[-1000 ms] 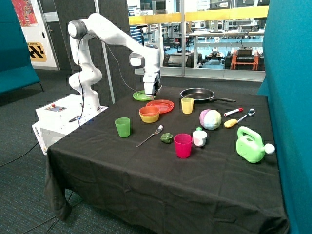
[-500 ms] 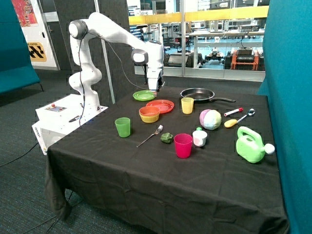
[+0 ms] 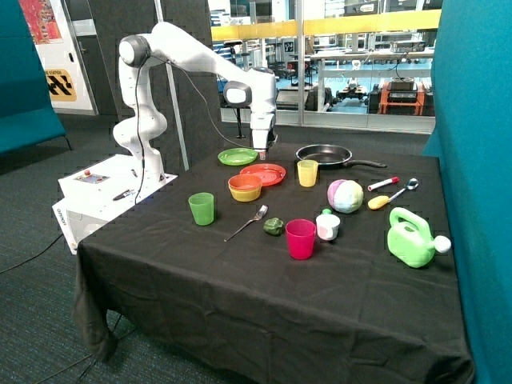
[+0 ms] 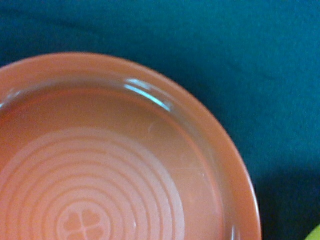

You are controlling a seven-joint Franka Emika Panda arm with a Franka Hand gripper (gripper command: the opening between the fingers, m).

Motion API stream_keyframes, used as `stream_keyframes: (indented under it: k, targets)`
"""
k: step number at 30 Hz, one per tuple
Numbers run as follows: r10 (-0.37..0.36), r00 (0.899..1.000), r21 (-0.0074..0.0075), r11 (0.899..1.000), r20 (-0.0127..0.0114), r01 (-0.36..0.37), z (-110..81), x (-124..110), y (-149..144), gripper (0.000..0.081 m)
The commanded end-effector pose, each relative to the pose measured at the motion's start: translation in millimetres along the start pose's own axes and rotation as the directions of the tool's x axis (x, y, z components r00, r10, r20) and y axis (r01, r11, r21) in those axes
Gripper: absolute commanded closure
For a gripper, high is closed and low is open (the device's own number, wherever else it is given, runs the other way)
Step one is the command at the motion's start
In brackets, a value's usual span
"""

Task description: Stack the bowls

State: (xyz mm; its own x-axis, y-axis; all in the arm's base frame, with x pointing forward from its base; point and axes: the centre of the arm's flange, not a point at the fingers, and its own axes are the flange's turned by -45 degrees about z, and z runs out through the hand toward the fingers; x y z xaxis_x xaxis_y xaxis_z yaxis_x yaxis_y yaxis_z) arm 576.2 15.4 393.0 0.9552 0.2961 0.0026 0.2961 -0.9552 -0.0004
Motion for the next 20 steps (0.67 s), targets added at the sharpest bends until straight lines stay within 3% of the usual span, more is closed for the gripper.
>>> stream_keyframes:
  k: [1, 20]
  targets:
    - [-0.009, 1.0, -0.0004, 1.0, 0.0026, 0.009, 5.0, 18, 4, 0.0232]
    - [-0.049, 0.999, -0.0003, 0.999, 0.0027, 0.049, 11.1, 30, -2, 0.0234]
